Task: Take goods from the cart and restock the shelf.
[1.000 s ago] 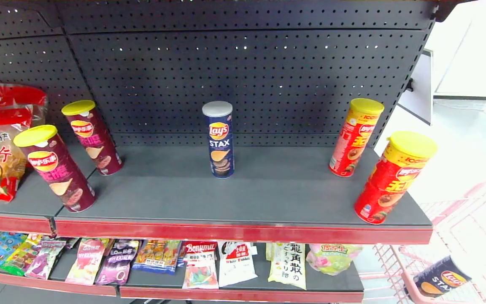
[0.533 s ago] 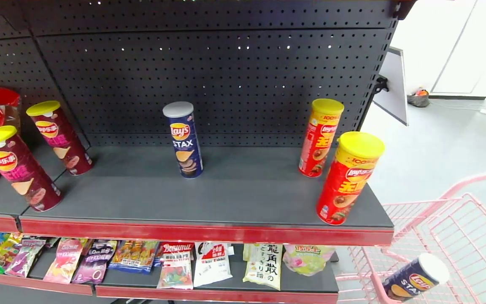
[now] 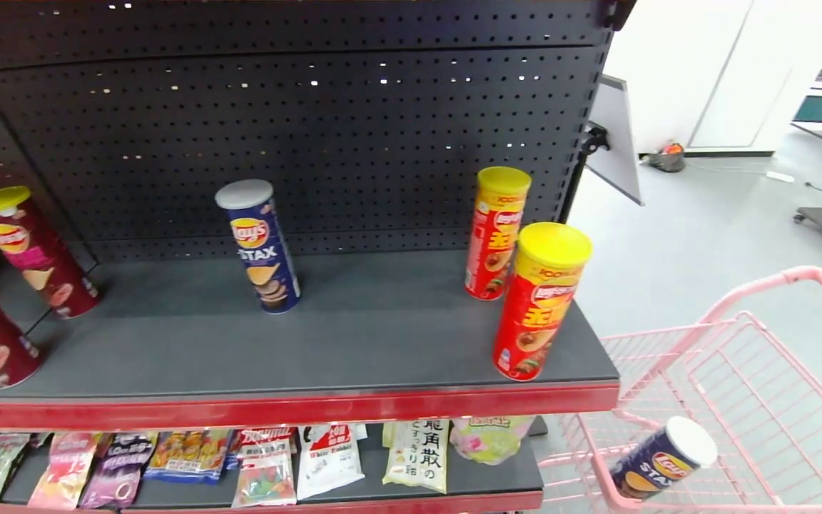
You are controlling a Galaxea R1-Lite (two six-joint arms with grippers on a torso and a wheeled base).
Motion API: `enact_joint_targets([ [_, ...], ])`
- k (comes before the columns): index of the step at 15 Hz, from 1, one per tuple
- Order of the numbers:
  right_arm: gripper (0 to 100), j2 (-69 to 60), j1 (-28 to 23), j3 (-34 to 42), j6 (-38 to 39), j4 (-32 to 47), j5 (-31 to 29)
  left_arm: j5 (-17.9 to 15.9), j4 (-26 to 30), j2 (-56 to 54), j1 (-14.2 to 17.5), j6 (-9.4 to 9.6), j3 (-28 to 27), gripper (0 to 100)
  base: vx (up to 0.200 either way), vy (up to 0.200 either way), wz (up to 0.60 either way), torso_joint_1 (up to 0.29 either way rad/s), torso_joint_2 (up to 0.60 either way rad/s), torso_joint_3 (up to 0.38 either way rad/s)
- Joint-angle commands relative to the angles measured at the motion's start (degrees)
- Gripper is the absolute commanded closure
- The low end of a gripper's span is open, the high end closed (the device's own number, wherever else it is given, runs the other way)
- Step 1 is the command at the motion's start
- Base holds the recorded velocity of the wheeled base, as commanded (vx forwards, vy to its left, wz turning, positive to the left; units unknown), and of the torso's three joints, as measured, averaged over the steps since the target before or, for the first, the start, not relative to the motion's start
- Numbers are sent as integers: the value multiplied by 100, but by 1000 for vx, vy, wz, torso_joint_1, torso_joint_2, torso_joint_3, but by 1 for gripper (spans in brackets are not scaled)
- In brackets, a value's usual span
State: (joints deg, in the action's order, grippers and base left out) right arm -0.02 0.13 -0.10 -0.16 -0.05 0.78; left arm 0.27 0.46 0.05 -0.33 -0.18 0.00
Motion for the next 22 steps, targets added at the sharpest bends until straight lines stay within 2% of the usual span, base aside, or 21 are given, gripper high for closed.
enact_joint_targets([
  [1, 0, 2, 4, 1, -2, -4, 1, 0, -2, 4, -2, -8, 0, 0, 0, 0, -600, 17, 12, 2],
  [4, 0, 2, 4, 1, 7, -4, 1, 8, -2, 4, -2, -8, 0, 0, 0, 0, -600, -1, 1, 1],
  [14, 0, 2, 4, 1, -2, -4, -8, 0, -2, 4, -2, -8, 0, 0, 0, 0, 0, -5, 6, 1],
  [22, 0, 2, 4, 1, -2, -4, -8, 0, -2, 4, -2, -8, 0, 0, 0, 0, 0, -141, 330, 189],
])
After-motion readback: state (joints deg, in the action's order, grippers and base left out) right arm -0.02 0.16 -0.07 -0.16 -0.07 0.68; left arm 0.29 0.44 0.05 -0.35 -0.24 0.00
